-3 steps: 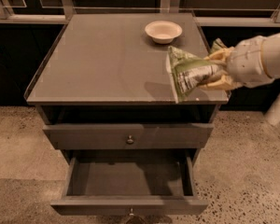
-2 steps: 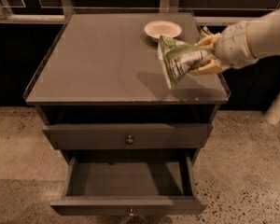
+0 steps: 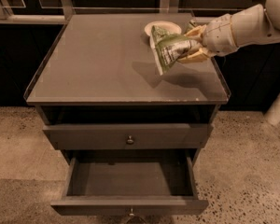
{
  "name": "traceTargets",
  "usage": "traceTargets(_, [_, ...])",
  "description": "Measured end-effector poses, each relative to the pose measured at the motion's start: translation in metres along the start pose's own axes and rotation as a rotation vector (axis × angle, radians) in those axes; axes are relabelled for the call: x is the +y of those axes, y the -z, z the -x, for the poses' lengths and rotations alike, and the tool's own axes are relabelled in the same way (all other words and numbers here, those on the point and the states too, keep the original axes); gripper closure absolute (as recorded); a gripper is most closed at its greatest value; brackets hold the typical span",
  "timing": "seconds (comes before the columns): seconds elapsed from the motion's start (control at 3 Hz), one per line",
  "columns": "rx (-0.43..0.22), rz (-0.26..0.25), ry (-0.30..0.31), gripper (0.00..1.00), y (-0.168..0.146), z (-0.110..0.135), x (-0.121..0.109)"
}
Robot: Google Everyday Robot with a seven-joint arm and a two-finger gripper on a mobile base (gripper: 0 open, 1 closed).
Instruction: Pick green jalapeno chip bag from middle drawer and place on counter
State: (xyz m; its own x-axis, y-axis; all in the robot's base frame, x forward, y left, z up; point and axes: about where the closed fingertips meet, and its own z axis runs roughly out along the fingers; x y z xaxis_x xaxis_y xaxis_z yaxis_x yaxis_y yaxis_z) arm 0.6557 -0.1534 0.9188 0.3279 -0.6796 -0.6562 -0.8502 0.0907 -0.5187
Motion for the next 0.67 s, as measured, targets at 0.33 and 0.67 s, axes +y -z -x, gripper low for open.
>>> traceTargets(0.33, [-0.049,0.015,-0.019,1.00,-0.021,-0.014,-0.006])
traceTargets(0.67, [-0.049,0.016,-0.039,0.91,-0.030,-0.024,-0.005])
